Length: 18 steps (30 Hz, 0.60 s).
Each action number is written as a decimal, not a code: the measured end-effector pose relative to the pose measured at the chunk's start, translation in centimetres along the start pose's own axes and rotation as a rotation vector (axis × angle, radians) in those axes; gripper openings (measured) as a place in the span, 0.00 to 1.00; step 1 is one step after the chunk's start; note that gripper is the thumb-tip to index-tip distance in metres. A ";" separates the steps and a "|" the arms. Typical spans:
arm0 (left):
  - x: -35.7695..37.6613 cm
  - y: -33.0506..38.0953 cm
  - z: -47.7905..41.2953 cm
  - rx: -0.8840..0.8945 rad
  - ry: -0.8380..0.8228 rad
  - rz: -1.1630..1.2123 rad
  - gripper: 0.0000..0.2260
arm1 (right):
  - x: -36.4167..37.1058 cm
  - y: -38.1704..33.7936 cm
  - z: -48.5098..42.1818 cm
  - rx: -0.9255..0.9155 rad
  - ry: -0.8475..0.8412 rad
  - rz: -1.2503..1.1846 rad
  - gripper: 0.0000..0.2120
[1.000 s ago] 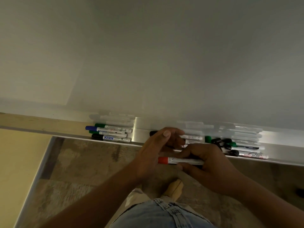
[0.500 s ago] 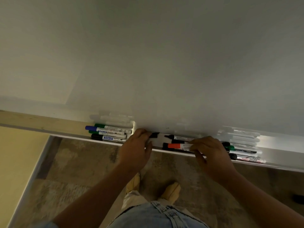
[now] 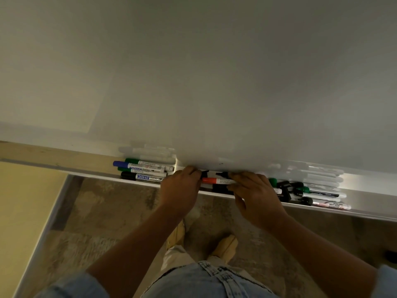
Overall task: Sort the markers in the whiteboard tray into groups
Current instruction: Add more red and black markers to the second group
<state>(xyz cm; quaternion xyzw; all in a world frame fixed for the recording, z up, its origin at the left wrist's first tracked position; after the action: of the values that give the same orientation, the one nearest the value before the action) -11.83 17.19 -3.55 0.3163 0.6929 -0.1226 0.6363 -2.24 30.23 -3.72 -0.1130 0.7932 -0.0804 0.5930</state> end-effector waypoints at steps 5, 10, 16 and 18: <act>-0.8 -0.7 -0.2 -0.020 0.020 0.036 0.04 | -0.9 0.5 0.3 0.044 0.034 0.012 0.13; -1.8 -2.5 0.8 -0.090 0.079 0.103 0.05 | -3.7 2.8 1.7 0.252 0.185 0.048 0.12; -2.8 -2.0 2.3 -0.161 0.130 0.279 0.08 | -4.0 3.8 2.4 0.292 0.188 0.099 0.07; -2.1 -1.1 2.3 -0.150 0.076 0.323 0.08 | -3.2 3.3 2.0 0.279 0.152 0.083 0.09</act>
<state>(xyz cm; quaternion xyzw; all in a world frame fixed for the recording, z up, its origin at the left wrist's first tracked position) -10.61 14.42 -2.19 0.3796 0.6639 0.0454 0.6427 0.27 34.33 -2.19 0.0097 0.8208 -0.1735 0.5441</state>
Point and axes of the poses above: each hand's wrist, its own z-axis away from the middle knuckle, its own x-axis out of the palm, y = z × x, the point moved 10 cm from there along -z, towards the middle knuckle, and after that the axes turned 10 degrees about y, right-handed, at the moved point
